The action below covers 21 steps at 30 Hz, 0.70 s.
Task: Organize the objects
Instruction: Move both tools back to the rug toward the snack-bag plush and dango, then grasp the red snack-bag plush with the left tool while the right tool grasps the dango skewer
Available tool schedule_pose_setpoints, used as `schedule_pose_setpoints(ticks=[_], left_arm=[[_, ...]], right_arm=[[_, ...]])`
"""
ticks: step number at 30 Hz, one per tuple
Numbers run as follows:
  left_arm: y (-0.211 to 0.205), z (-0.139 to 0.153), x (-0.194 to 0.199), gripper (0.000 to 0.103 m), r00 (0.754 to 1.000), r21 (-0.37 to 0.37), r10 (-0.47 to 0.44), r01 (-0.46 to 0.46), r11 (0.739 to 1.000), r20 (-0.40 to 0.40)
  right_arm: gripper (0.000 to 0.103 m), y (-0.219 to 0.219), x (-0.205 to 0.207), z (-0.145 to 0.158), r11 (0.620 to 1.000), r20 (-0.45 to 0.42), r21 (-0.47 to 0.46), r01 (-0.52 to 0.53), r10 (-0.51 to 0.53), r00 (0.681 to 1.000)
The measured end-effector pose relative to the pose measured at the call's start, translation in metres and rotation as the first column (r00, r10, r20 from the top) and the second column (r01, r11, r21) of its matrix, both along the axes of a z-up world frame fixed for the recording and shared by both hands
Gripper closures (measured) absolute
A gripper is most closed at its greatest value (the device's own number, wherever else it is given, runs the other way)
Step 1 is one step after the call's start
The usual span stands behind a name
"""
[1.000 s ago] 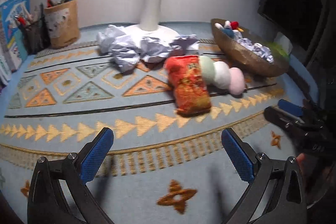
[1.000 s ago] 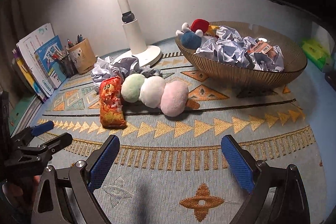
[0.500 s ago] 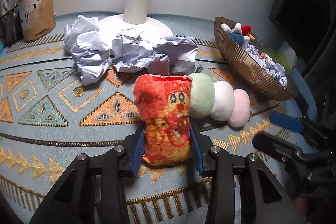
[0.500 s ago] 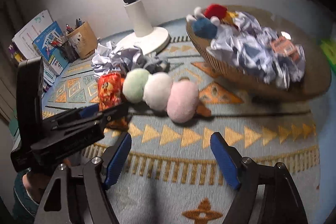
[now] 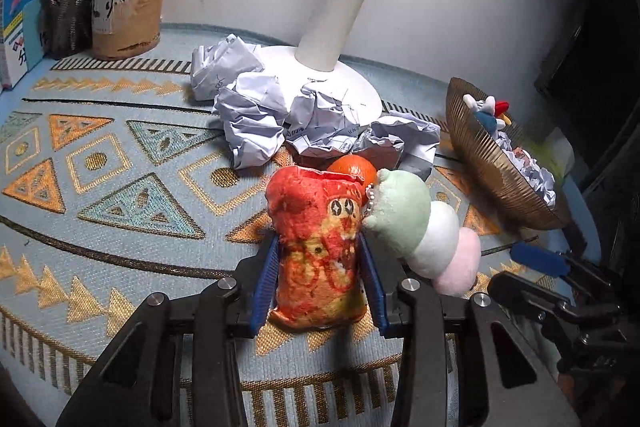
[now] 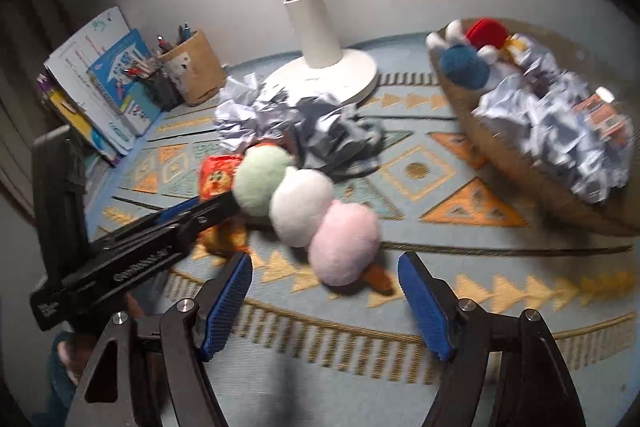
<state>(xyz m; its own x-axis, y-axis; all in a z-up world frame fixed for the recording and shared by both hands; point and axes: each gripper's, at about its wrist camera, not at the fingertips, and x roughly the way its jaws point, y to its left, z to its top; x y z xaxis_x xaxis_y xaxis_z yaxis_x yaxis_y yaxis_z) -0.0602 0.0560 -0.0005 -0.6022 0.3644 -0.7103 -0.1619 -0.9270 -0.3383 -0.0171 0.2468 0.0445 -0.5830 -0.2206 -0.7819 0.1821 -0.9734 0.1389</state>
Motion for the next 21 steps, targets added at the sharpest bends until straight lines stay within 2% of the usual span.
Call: schedule_pose_setpoints(ticks=[1, 4, 6, 9, 12, 15, 16, 18, 19, 20, 21], left_arm=[[0.001, -0.001, -0.001, 0.058, 1.000, -0.005, -0.009, 0.009, 1.000, 0.011], [0.004, -0.004, -0.003, 0.057, 0.999, -0.035, -0.018, 0.020, 0.999, 0.041], [0.005, -0.004, -0.001, 0.057, 0.999, -0.055, -0.020, 0.021, 0.998, 0.035], [0.011, -0.003, 0.003, 0.056, 0.999, -0.093, -0.023, 0.026, 0.995, 0.026], [0.010, -0.004, 0.003, 0.053, 1.000, -0.105, -0.012, 0.014, 0.994, 0.019], [0.011, -0.005, 0.003, 0.049, 1.000, -0.121, -0.001, 0.003, 0.993, 0.014], [0.013, -0.005, 0.002, 0.049, 1.000, -0.133, -0.001, 0.003, 0.991, 0.012], [0.016, -0.004, 0.003, 0.049, 1.000, -0.155, -0.003, 0.004, 0.988, 0.010], [0.016, -0.004, 0.003, 0.049, 1.000, -0.158, -0.003, 0.005, 0.987, 0.010], [0.015, -0.004, 0.003, 0.048, 1.000, -0.154, -0.005, 0.007, 0.988, 0.010], [0.014, -0.004, 0.003, 0.045, 1.000, -0.143, -0.010, 0.012, 0.990, 0.012]], right_arm=[[0.028, -0.001, -0.004, 0.000, 1.000, -0.005, 0.024, -0.018, 0.018, 1.000], [0.026, -0.013, -0.016, 0.002, 0.992, -0.013, 0.028, -0.126, 0.126, 0.992], [0.010, -0.022, -0.022, -0.001, 0.983, -0.034, 0.082, -0.166, 0.170, 0.985], [0.008, -0.036, -0.032, -0.012, 0.961, -0.043, 0.178, -0.212, 0.223, 0.974], [0.008, -0.034, -0.044, -0.022, 0.955, -0.027, 0.154, -0.254, 0.261, 0.965], [0.008, -0.026, -0.050, -0.026, 0.960, -0.029, 0.125, -0.251, 0.256, 0.966], [0.009, -0.025, -0.051, -0.027, 0.960, -0.020, 0.114, -0.255, 0.259, 0.966], [0.022, -0.025, -0.050, -0.032, 0.956, 0.004, 0.068, -0.285, 0.285, 0.958], [0.026, -0.027, -0.049, -0.035, 0.953, 0.020, 0.044, -0.301, 0.300, 0.954], [0.029, -0.028, -0.046, -0.037, 0.953, 0.026, 0.046, -0.300, 0.300, 0.954], [0.038, -0.030, -0.042, -0.037, 0.955, 0.016, 0.077, -0.287, 0.287, 0.958]])
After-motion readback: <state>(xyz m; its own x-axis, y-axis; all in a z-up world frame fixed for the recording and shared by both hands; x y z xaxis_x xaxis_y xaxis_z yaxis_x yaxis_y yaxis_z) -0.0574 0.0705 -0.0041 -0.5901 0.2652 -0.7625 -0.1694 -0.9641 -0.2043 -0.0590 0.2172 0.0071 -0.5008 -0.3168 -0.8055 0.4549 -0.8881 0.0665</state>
